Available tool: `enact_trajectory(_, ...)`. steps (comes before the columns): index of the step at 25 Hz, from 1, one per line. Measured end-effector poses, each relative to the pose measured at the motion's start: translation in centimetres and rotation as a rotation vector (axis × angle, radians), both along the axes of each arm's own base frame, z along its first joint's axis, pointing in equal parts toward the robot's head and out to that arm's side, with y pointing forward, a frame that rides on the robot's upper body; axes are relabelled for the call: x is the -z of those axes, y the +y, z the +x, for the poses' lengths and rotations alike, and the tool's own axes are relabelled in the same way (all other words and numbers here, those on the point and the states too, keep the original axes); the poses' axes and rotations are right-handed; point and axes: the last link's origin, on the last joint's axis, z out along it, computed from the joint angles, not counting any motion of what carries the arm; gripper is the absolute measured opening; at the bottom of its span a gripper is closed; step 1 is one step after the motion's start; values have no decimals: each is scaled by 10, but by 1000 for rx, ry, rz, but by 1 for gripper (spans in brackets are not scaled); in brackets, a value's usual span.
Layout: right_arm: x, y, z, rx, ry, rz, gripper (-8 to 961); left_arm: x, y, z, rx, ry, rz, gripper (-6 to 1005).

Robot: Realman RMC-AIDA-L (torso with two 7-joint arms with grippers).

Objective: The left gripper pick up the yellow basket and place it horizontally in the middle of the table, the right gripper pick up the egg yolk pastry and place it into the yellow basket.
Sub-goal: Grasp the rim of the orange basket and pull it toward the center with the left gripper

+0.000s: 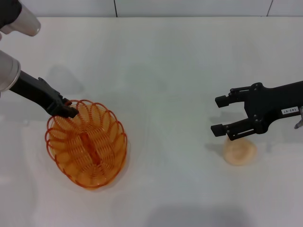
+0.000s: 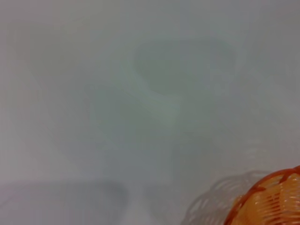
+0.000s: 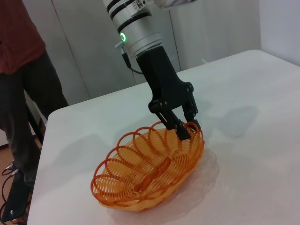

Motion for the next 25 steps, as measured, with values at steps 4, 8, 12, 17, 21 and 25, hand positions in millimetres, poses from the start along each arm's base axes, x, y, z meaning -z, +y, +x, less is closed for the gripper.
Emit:
enact_trajectory(4,0,0,0,0,0,0,782,0,1,1,-1,-5,4,307)
enact_trajectory(8,0,0,0,0,0,0,780,1,-1,0,-7,-6,-3,232)
enact_trajectory(12,0,0,0,-1,0,0,779,4,-2,-1,-16,-12,-15,179)
enact_trajectory(17,0,0,0,-2,0,-2,777,4,-2,0,-10,-13,-12,121)
enact_trajectory(21,0,-1,0,-1,0,-3,775,4,-2,1,-7,-15,-18,116)
enact_trajectory(25,0,-1,1,2,0,-2,774,4,-5,6,-1,-24,-50,110)
